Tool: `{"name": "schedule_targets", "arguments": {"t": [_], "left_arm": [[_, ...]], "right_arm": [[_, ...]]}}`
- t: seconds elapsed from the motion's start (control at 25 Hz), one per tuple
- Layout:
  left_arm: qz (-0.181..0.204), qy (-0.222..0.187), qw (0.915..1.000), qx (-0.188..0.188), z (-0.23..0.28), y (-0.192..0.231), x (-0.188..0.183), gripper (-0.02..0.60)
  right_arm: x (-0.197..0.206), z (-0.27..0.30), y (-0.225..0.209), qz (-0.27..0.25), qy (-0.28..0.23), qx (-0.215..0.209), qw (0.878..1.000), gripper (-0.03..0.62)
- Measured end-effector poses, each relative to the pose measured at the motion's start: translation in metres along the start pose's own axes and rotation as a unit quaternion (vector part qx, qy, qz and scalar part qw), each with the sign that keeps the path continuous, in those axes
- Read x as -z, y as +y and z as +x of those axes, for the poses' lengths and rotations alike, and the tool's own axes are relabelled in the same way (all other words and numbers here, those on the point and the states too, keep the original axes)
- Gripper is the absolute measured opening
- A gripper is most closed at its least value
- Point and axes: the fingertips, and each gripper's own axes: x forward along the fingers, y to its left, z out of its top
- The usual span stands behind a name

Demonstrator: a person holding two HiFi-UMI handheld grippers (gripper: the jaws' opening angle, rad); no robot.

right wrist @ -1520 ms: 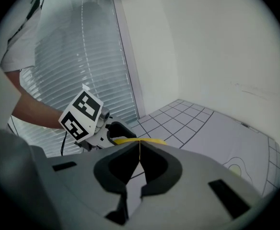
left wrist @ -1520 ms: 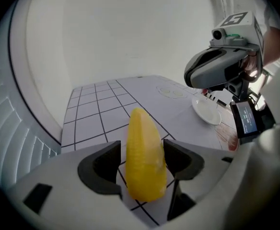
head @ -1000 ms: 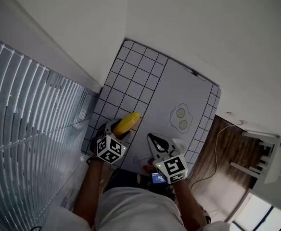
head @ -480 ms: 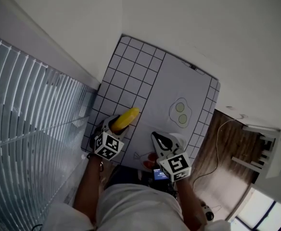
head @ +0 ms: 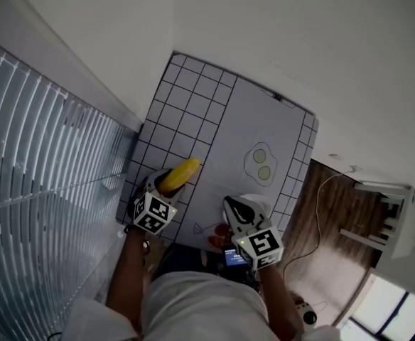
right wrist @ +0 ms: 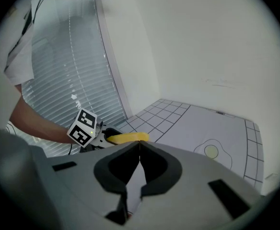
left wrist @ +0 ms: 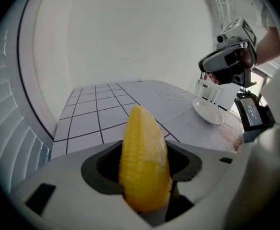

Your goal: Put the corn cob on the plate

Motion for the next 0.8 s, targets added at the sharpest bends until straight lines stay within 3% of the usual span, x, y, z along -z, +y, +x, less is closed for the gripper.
{"name": "schedule_targets", "arguments": {"t": [0.2,0.36,0.8], "left_arm": [[0.017,0.002,0.9999,-0.001,-0.006,-0.012,-0.001,0.249],[0.008,-0.015,0.9998,-0.008,-0.013,-0.017,-0.007,0.249],[-0.003,-0.059,0.9964,-0.061,-0.051,0.002,-0.042,0.249]], "right_arm": [[0.008,-0.006,0.0,-0.001,0.007,0.0,1.0,0.008],[0.011,-0.011,-0.003,0.0,0.005,0.008,1.0,0.008],[0.01,-0.026,-0.008,-0.002,-0.012,0.003,1.0,0.008]]}}
